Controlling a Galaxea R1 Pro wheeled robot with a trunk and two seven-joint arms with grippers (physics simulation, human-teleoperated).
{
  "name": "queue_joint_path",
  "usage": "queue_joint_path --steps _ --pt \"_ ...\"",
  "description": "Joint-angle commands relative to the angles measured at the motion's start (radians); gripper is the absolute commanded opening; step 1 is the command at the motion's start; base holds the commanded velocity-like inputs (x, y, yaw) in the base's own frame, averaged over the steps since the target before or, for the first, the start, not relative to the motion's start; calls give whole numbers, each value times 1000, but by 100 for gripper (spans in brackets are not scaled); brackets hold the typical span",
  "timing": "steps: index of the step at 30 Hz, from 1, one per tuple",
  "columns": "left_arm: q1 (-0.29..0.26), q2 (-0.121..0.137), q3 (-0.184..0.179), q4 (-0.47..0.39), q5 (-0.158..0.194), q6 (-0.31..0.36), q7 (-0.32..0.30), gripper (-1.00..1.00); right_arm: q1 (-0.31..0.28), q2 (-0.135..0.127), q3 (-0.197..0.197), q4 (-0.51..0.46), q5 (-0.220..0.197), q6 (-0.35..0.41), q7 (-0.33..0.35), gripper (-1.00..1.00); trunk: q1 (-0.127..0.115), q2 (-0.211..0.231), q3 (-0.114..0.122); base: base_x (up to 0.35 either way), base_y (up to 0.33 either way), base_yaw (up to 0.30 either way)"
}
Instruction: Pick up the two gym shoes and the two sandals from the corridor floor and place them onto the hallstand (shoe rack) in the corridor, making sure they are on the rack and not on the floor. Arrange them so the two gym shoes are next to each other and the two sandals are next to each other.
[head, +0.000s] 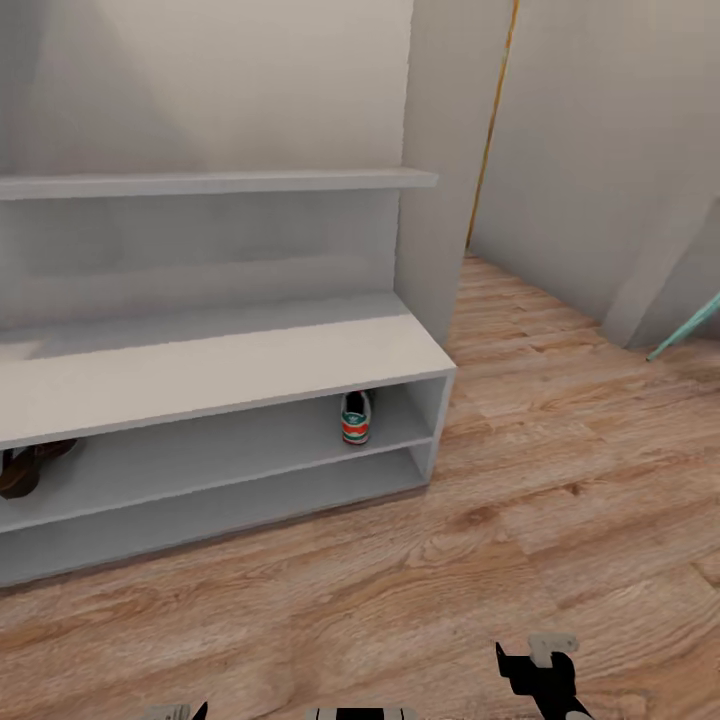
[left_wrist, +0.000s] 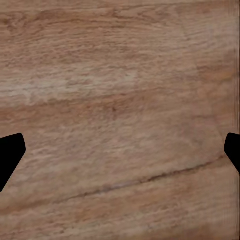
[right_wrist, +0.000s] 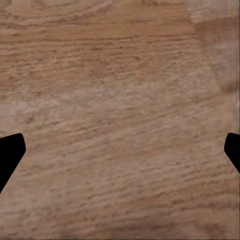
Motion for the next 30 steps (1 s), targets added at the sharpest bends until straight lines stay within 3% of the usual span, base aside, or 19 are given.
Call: queue_joint_path --steps 1,9,30 --pt "0 0 3 1 9 1 -10 100 0 0 6 1 -10 -3 -3 100 0 0 -1 0 0 -279" --pt "0 0 3 1 8 1 -10 100 3 0 7 2 -44 -3 -3 100 0 0 -1 0 0 -279" --pt "0 0 3 12 10 0 -10 100 5 0 6 1 -53 -3 -3 100 0 0 -1 0 0 -279"
